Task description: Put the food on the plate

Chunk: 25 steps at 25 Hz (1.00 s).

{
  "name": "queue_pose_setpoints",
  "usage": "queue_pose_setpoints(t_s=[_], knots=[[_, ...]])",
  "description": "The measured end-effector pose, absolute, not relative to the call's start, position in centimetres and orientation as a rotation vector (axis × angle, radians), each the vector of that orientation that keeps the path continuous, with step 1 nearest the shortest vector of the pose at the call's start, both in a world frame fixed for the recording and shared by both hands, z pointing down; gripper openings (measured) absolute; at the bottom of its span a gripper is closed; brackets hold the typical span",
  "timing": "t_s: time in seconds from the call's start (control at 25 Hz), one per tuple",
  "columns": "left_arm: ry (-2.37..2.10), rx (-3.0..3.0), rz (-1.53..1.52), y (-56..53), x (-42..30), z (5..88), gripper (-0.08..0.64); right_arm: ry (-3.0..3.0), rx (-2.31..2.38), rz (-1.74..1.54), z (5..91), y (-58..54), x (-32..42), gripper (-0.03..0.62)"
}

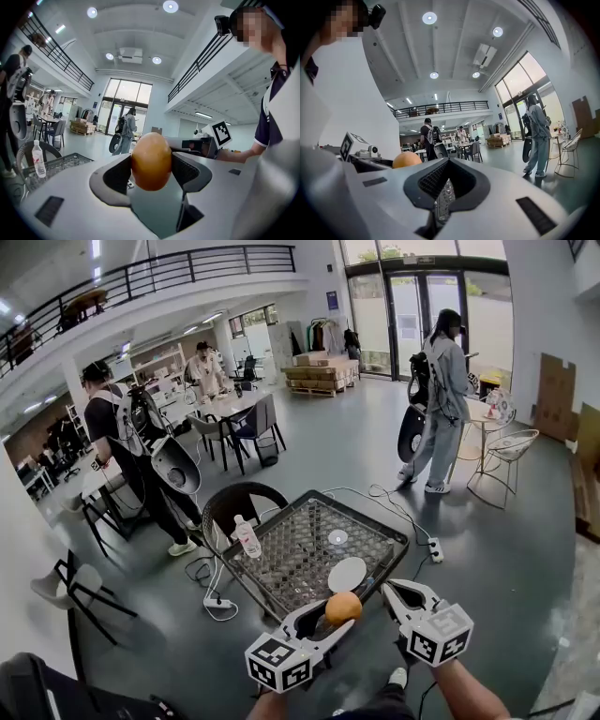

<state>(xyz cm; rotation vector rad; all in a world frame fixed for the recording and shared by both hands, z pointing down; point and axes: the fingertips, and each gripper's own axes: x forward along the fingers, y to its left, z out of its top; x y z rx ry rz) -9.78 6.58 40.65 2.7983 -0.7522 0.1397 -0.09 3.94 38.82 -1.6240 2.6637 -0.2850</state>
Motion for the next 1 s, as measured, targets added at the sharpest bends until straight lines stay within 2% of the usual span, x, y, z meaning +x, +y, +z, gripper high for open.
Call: queue_pose_setpoints(t_s=[0.6, 1.0], knots=[[-0.735, 2.785, 0.145, 6.4, -10.3, 42.2, 0.279, 2.702, -1.655, -0.324, 40.7, 3.8, -0.6, 0.003], [-0.818, 2.747, 0.143, 1.6, -7.8, 42.4, 0.279, 2.733, -1.588, -0.289, 39.6, -2.2, 2.2, 0.003]])
